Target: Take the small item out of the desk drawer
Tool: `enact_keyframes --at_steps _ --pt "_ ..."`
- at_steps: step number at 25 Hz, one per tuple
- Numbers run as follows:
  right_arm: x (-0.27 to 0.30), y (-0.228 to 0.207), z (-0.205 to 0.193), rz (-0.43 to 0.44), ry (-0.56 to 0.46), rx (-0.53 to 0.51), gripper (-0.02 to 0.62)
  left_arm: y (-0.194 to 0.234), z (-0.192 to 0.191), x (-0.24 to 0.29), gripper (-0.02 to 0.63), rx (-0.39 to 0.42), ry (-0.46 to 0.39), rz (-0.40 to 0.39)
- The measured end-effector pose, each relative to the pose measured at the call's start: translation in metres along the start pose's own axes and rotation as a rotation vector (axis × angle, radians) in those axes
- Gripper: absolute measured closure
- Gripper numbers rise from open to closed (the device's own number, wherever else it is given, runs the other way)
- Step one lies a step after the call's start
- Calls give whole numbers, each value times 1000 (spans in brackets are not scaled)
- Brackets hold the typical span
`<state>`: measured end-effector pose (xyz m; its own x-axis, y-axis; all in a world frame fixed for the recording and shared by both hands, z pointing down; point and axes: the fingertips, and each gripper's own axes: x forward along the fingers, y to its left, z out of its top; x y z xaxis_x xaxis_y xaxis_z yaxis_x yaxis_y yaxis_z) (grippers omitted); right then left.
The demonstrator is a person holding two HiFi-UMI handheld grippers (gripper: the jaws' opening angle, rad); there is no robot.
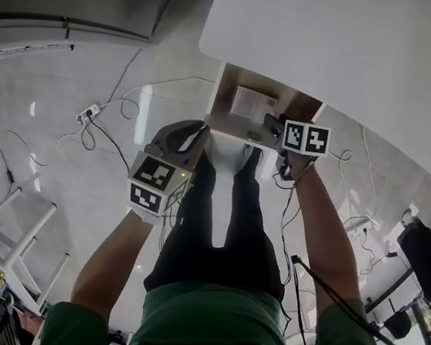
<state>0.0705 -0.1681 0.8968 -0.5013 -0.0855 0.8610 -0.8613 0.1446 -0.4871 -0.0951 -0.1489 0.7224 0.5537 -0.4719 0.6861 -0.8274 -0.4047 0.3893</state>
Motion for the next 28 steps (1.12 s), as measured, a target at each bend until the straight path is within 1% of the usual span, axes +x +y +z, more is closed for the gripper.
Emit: enact_keyframes --at_steps 5,7,11,16,19,21,24,25,28 --pt "26 -19 -2 -21 68 20 368 11 -12 1 591 -36 -5 10" --pt "33 -23 -2 -13 88 32 349 12 -15 1 591 -49 -9 12" --pt "48 -30 -6 -5 144 55 288 12 -18 2 591 -68 -13 5" --pt "67 -31 -9 28 196 78 248 14 -24 3 591 -92 -20 -3" --pt "78 -27 -12 61 238 78 202 13 -31 4 591 -52 -14 -4" --pt "85 -25 -17 83 261 82 187 12 -35 5 591 -42 -10 -11" --pt "87 -24 -19 100 279 74 199 13 -34 4 591 -93 -26 -24" --pt "86 -23 -18 105 276 71 219 15 -34 3 591 -111 -31 -24" --pt "81 -21 -13 116 244 72 322 19 -33 0 591 -134 -33 -18"
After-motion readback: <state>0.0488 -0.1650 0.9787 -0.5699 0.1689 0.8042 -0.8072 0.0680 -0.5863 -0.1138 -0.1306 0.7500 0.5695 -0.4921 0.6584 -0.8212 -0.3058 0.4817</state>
